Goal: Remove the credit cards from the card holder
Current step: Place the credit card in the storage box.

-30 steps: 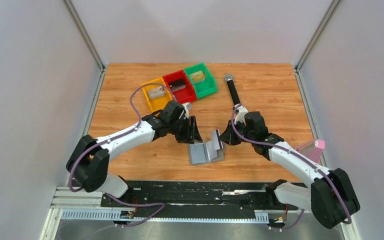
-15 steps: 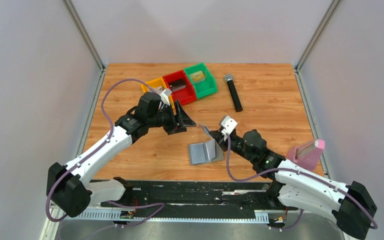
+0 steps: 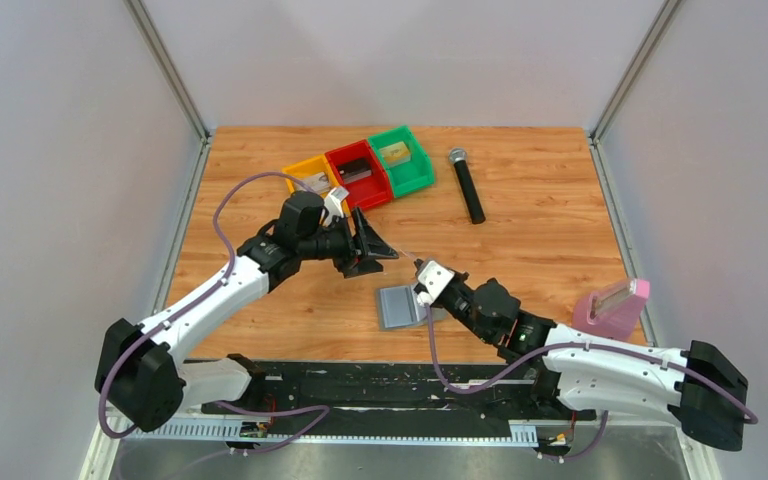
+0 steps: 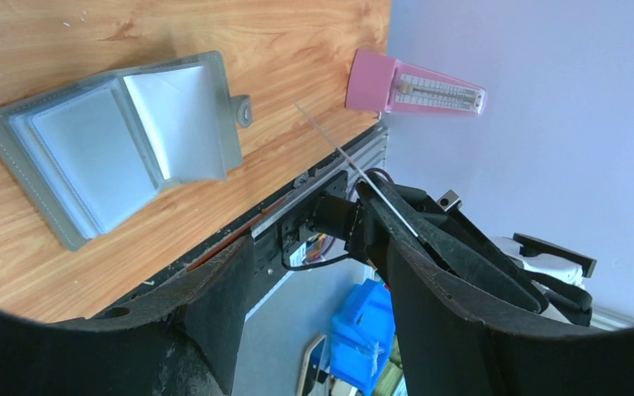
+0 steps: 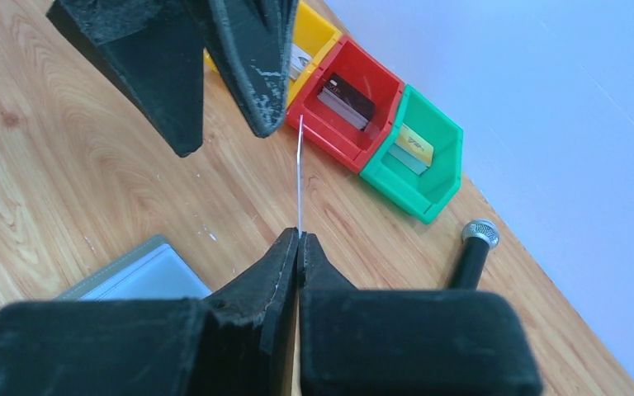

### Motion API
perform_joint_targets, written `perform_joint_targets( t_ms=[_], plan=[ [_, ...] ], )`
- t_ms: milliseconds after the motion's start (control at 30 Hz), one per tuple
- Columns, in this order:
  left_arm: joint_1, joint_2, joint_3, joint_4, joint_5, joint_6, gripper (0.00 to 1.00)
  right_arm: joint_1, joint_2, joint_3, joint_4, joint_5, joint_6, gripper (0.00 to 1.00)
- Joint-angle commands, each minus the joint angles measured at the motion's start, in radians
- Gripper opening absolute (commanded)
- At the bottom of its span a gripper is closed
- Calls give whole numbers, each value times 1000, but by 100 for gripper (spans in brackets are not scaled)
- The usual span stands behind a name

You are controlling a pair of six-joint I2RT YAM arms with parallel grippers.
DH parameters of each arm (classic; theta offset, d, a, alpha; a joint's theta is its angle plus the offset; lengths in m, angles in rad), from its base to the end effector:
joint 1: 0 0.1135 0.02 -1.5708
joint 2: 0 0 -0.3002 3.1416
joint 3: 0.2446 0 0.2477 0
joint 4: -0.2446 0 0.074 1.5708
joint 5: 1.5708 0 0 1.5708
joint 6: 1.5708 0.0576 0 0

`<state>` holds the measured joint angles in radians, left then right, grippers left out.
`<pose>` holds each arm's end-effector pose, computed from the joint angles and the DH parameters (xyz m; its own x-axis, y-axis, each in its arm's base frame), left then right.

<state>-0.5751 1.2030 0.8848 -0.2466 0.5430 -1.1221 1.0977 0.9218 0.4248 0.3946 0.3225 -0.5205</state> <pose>0.2047 -0.1682 0.3094 -0.9444 -0.3071 -0.1172 -0.0438 0.4710 -0.8811 0.1103 0.1754 0.2777 0.3080 -0.4334 -0.8469 -0.6310 0.5732 -0.5228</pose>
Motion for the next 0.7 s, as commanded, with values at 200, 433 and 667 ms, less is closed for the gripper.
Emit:
perform_joint_targets(
  t_ms=[200,433,667],
  plan=[
    [6,10,-14,98,41,-43,69,45,42,22,26,55,-53,0],
    [8,44,-26,139,61,-59,56,82,55,26,41,57,-81,0],
    [9,50,-37,170,74,-73,18,98,78,27,25,66,-57,8]
  ],
)
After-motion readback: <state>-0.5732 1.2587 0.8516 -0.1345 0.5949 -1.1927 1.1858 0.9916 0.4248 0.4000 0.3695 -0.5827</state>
